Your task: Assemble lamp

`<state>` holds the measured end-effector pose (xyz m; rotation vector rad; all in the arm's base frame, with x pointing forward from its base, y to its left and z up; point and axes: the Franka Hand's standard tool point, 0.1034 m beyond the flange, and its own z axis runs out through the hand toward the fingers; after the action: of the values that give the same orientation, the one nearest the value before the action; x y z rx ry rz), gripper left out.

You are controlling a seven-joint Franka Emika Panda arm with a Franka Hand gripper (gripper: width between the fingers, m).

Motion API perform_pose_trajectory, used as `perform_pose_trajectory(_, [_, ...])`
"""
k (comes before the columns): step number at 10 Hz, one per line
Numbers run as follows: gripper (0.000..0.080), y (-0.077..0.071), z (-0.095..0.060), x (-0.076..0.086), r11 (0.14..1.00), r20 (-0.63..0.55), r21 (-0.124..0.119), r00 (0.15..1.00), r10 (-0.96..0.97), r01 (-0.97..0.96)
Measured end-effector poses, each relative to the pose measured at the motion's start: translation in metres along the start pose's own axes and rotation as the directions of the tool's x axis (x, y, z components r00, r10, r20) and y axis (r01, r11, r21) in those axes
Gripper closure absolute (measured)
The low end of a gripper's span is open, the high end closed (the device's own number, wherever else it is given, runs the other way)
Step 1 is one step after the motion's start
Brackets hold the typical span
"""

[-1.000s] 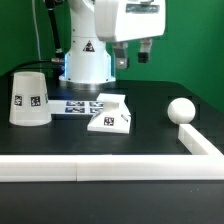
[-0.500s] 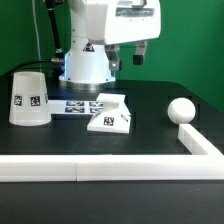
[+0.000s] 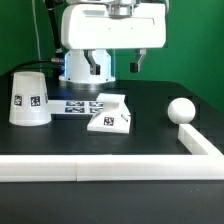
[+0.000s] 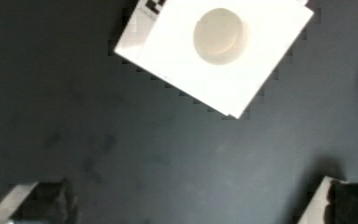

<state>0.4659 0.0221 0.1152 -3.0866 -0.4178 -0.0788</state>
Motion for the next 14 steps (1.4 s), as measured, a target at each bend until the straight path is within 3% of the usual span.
perform_pose_trajectory(3, [0.01,-0.001,0.001,-0.001,0.976,0.004,0.008,0.976,0.216,-0.216])
perform_pose_trajectory(6, [0.01,0.0,0.014,-0.018,0.928,0.045,0.001,0.927,0.373,-0.373])
perform_pose_trajectory(14, [0.01,-0.005,0.055,-0.03,0.927,0.05,0.005,0.926,0.374,-0.375])
